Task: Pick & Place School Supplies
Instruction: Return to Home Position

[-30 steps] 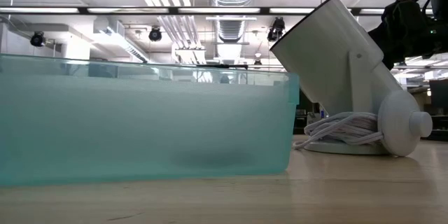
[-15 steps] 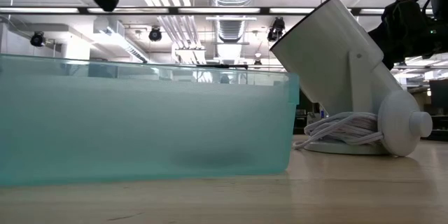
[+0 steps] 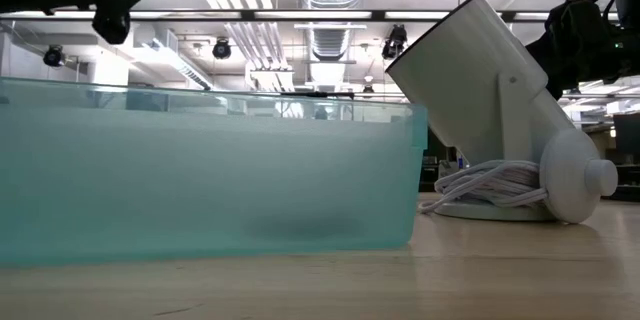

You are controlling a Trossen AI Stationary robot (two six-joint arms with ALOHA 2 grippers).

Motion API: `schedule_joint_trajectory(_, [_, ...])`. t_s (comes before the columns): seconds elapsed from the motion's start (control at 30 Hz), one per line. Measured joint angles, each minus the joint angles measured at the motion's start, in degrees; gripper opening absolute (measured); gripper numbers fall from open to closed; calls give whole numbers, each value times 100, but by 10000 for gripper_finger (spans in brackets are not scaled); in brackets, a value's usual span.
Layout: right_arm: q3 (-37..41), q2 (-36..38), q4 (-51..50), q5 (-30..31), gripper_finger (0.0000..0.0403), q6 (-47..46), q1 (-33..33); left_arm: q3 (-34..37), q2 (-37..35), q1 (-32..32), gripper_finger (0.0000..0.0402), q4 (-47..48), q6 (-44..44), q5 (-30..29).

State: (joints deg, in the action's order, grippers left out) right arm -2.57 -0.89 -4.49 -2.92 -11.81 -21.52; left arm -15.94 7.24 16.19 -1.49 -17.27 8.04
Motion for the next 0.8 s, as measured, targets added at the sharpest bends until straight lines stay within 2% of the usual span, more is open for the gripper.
schedule_joint_trajectory(0.2, [0,-1,2,0,264,0,0,398,-702,0,163,99,-158,2])
schedule_joint_trajectory(0.8, [0,-2,0,0,269,0,0,1540,-708,-4,163,-94,-853,111])
